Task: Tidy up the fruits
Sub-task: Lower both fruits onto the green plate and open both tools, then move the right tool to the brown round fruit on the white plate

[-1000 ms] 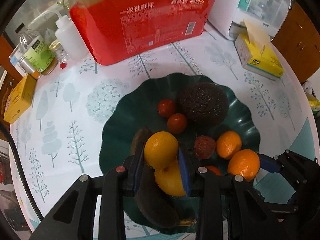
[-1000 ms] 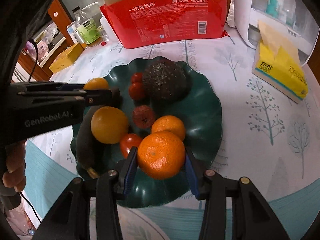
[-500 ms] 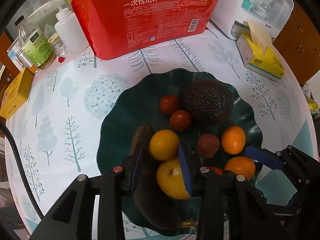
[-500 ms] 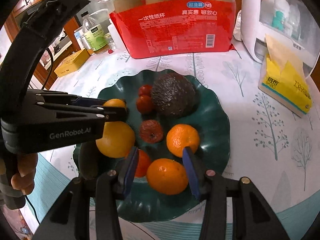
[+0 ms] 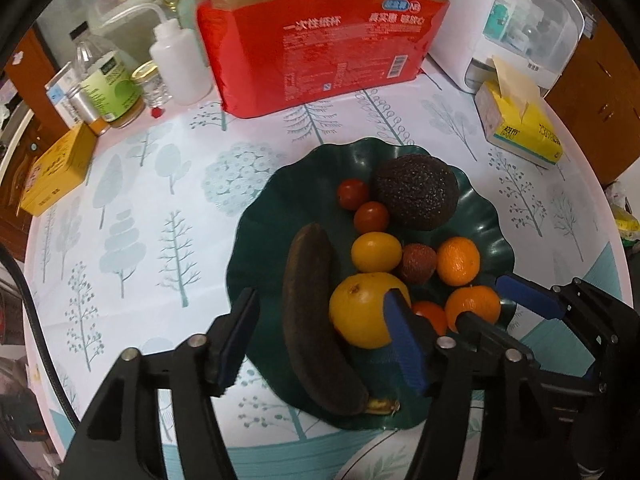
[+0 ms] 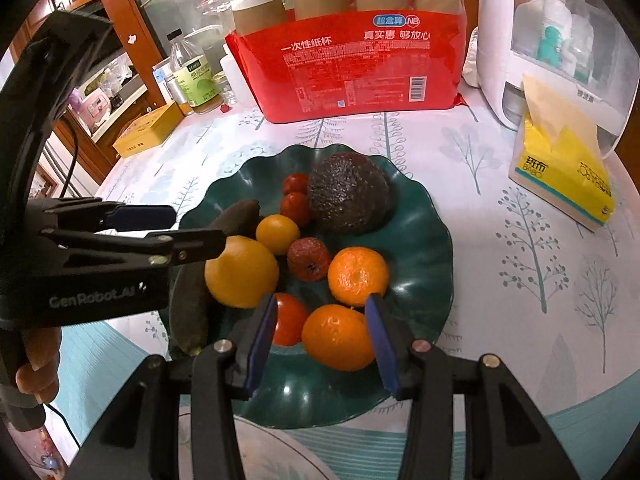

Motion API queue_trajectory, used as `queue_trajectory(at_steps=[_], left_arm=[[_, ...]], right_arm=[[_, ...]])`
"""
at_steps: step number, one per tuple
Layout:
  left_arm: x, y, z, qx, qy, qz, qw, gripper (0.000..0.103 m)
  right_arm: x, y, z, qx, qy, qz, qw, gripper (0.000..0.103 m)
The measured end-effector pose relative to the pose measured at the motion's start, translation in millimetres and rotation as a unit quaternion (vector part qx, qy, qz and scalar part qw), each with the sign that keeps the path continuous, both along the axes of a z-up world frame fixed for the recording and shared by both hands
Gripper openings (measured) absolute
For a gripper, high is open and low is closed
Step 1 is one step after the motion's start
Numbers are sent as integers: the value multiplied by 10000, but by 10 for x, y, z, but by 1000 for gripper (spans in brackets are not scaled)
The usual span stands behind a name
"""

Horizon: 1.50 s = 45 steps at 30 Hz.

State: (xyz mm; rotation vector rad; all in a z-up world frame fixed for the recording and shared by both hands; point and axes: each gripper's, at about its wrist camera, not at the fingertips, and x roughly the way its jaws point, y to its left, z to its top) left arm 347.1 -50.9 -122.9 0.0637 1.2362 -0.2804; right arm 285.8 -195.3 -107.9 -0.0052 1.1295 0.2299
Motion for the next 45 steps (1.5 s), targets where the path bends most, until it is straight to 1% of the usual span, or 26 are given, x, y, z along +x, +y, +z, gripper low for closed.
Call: queue_trajectory(at_steps=[4, 6, 13, 21, 27, 32, 37, 41, 45], left_arm=[[-94, 73, 162, -30, -91, 86, 9999, 73], [-143, 115, 251, -27, -122, 146, 9998, 81], [-437, 259, 606, -291, -180, 256, 9991, 82], [-958, 477, 1090, -449, -587, 374, 9966, 85], [-1382, 656, 1276, -486, -828, 475, 9942, 87], [-1717, 794, 1251, -505, -849, 602, 9933, 88], [-2008, 941, 1081, -382, -806, 823, 9926, 88], [-2170, 1051, 857, -188, -712, 1006, 9922, 88], [-2229, 1165, 555, -149, -425, 1259, 9910, 88]], right_arm=[[-44, 15, 88, 6, -48, -1, 10000, 46], [-72, 24, 150, 5, -87, -11, 10000, 46], [-263, 60, 442, 28, -250, -46, 9997, 46], [-608, 121, 857, 2, -461, -68, 9989, 46], [-924, 183, 1118, -23, -580, -88, 9983, 47], [-1165, 298, 1199, -23, -574, -1, 9983, 50], [-1343, 459, 1132, -70, -444, 193, 9988, 50], [-1422, 587, 951, -144, -256, 356, 9989, 50], [-1439, 707, 691, -157, 28, 520, 9985, 50]])
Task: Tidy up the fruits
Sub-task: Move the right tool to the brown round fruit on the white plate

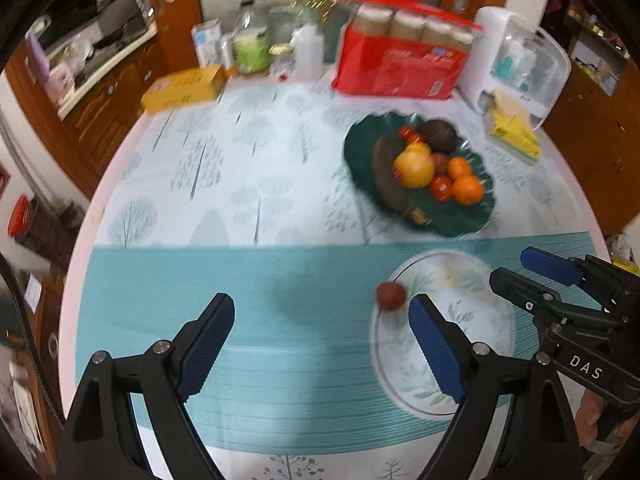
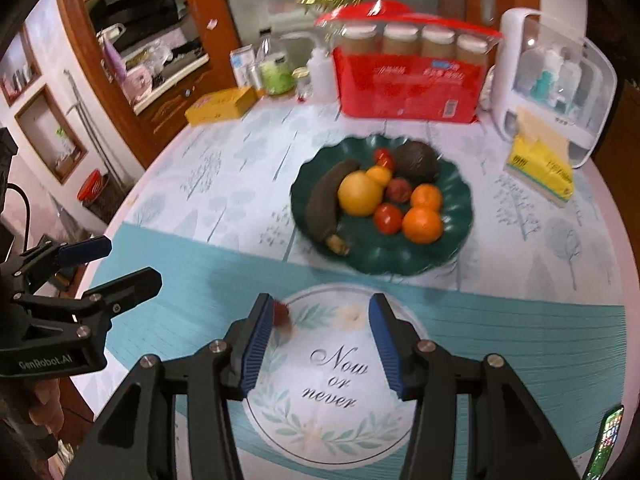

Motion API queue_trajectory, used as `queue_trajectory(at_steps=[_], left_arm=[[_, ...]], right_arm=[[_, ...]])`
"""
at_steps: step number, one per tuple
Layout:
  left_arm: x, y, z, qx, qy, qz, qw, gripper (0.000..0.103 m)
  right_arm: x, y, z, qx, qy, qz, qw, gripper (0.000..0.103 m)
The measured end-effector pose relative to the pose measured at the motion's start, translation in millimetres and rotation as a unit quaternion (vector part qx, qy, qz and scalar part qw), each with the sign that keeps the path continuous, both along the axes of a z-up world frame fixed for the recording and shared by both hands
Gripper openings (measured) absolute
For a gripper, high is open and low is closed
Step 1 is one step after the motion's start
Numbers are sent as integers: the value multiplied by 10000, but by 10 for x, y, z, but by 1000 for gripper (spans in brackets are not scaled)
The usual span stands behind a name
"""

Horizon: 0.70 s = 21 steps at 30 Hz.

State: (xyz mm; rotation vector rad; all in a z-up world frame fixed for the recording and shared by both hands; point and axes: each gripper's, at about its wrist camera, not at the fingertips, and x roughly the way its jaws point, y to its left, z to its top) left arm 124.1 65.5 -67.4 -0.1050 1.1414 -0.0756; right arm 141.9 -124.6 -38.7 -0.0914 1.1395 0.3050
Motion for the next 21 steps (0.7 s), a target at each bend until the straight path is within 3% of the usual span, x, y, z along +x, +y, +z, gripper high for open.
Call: queue_trajectory(at_steps=[8, 21], left_arm=[[75, 105, -501, -88, 487, 417, 9979, 88], [263, 268, -913, -237, 868, 810, 9926, 88]], right_arm=[[45, 259, -440, -55, 397, 398, 9984, 50], [199, 558, -952, -234, 799, 979, 9917, 50]])
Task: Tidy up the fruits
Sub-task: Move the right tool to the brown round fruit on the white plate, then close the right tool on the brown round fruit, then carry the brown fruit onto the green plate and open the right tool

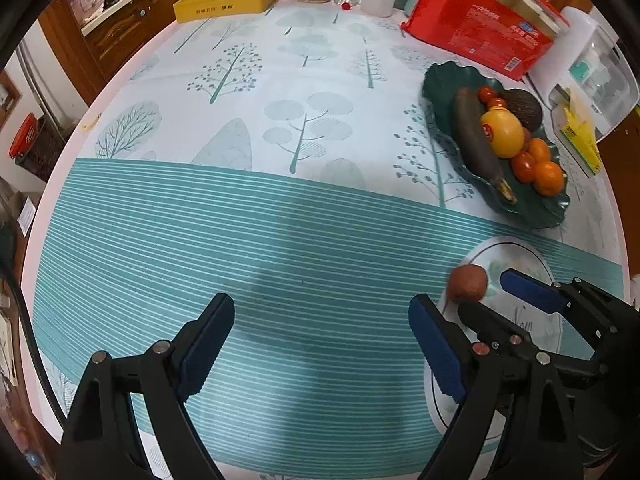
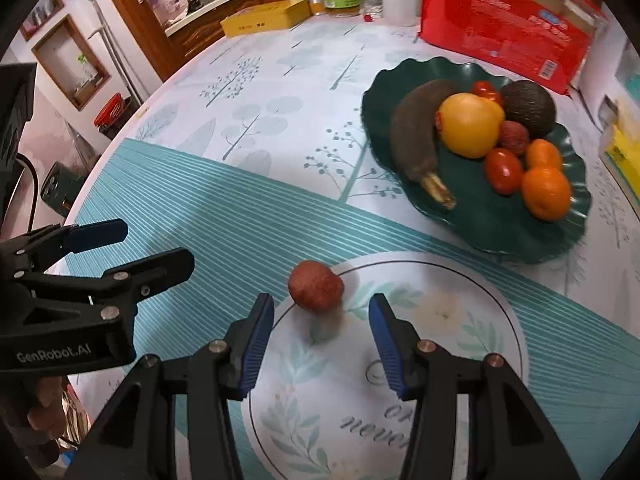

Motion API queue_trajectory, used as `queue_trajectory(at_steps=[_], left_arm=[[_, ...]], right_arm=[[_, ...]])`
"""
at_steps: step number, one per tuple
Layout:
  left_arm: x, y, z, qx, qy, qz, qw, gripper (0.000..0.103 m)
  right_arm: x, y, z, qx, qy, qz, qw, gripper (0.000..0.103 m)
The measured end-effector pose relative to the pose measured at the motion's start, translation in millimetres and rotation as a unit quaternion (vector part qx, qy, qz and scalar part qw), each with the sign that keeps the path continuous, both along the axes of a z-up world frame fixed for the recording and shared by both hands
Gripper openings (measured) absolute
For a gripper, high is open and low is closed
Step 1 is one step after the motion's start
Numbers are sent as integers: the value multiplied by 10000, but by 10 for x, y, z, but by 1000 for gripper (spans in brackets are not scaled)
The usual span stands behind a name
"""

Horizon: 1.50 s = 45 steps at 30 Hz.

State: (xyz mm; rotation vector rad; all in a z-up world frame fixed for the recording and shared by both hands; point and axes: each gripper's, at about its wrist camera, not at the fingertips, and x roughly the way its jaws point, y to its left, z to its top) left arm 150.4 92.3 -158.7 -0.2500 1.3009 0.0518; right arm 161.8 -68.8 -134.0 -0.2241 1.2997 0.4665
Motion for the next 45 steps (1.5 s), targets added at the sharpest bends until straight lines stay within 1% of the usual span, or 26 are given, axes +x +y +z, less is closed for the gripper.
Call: queue_trajectory(at_steps=[10, 12, 15, 16, 27, 35, 37, 41, 44, 45], left_arm=[[97, -1, -101, -44, 81, 62, 9999, 88], [108, -18, -113, -47, 100, 42, 9999, 88], [112, -34, -118, -42, 109, 7, 9999, 88], [112, -40, -118, -41, 110, -1, 9999, 88], [76, -81, -59, -101, 106, -122, 9998, 88], [21, -147, 110, -168, 47, -251, 9995, 89], [2, -170, 189, -133, -18, -290, 9995, 91], [-18, -208, 359, -126, -143, -360, 9992, 102], [3, -263, 536, -145, -212, -448, 9987, 102], [14, -298, 638, -141, -305, -514, 9981, 102]], right_arm=[[95, 78, -191, -70, 18, 95, 9999, 50], [92, 77, -211, -88, 4, 107, 9999, 48], [84, 83, -207, -93, -62, 158, 9998, 39], [85, 84, -207, -68, -53, 167, 9998, 33], [38, 74, -171, -107, -48, 145, 9998, 33], [-47, -3, 99, -51, -271, 14, 9996, 33], [-81, -51, 193, -31, -334, -47, 9994, 33], [-142, -156, 382, -13, -468, -210, 9987, 33], [-166, -248, 556, 65, -585, -354, 9976, 33], [-168, -290, 636, 87, -646, -404, 9971, 33]])
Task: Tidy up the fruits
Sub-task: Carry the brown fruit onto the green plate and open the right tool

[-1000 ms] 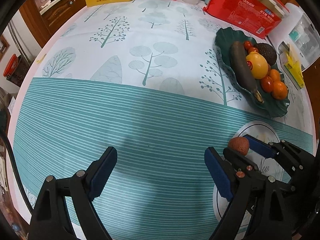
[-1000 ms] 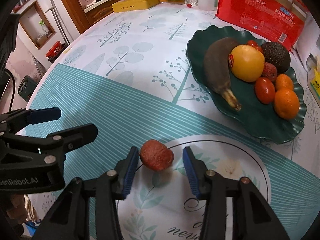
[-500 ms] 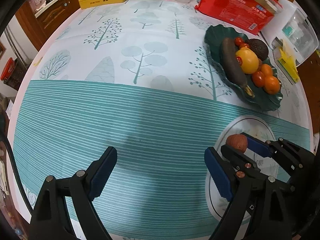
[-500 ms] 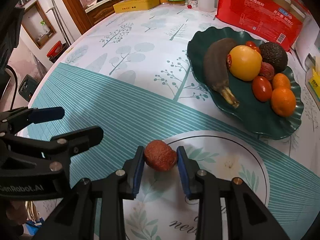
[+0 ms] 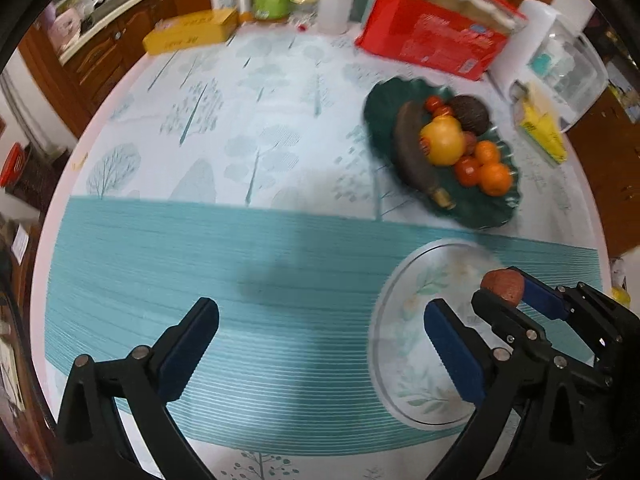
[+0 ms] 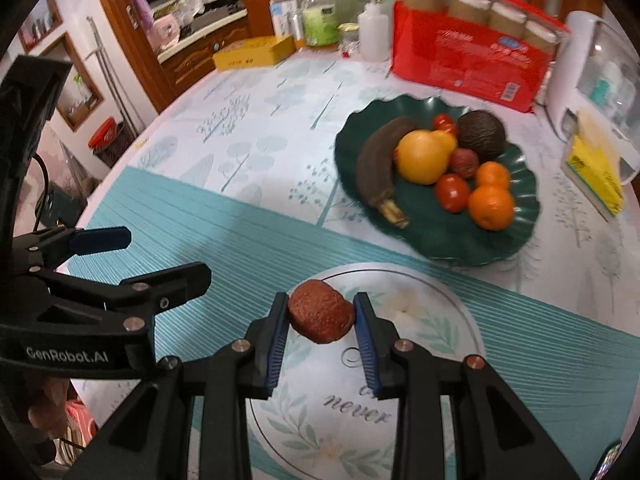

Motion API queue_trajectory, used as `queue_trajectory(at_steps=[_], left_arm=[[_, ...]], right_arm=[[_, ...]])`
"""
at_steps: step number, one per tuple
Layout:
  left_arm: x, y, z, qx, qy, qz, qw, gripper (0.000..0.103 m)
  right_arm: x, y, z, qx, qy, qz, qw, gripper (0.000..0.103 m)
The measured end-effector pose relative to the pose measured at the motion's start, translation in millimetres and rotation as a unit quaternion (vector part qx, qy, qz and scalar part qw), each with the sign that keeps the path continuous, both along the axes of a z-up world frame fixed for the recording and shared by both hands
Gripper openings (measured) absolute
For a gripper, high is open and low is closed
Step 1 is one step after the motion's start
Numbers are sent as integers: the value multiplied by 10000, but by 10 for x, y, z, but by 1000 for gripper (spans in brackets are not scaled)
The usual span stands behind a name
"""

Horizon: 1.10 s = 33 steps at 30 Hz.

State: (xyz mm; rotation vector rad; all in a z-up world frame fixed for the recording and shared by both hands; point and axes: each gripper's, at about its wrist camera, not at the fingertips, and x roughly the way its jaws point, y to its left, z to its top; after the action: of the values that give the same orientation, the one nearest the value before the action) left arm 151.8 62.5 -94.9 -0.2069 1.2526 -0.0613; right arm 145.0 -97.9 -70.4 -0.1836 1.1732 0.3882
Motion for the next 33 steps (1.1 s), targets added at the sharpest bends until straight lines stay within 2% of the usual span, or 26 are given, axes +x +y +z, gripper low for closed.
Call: queue_trajectory(at_steps=[6, 12, 18, 21, 24, 33], left_arm=[[124, -181, 569, 87, -542, -333, 9979, 102], [346, -218, 1092, 113, -1053, -395, 9936, 102], [702, -203, 1364, 380, -1537, -212, 9872, 102], [923, -251, 1293, 405, -1546, -164, 9870, 102], [1112, -352, 1072, 554, -1423, -197, 9881, 102], [1417, -708, 251, 816, -856, -623, 9910, 102]], right_arm=[[103, -250, 417, 250, -253, -357, 9987, 33], [357, -477, 938, 14, -914, -470, 9947, 33], [776, -696, 1342, 14, -1455, -768, 9864, 33], [1038, -761, 1352, 115, -1535, -908, 9839, 33], [1228, -755, 1207, 136, -1462, -953, 9846, 33], [1594, -683, 251, -3, -581, -843, 9947, 33]])
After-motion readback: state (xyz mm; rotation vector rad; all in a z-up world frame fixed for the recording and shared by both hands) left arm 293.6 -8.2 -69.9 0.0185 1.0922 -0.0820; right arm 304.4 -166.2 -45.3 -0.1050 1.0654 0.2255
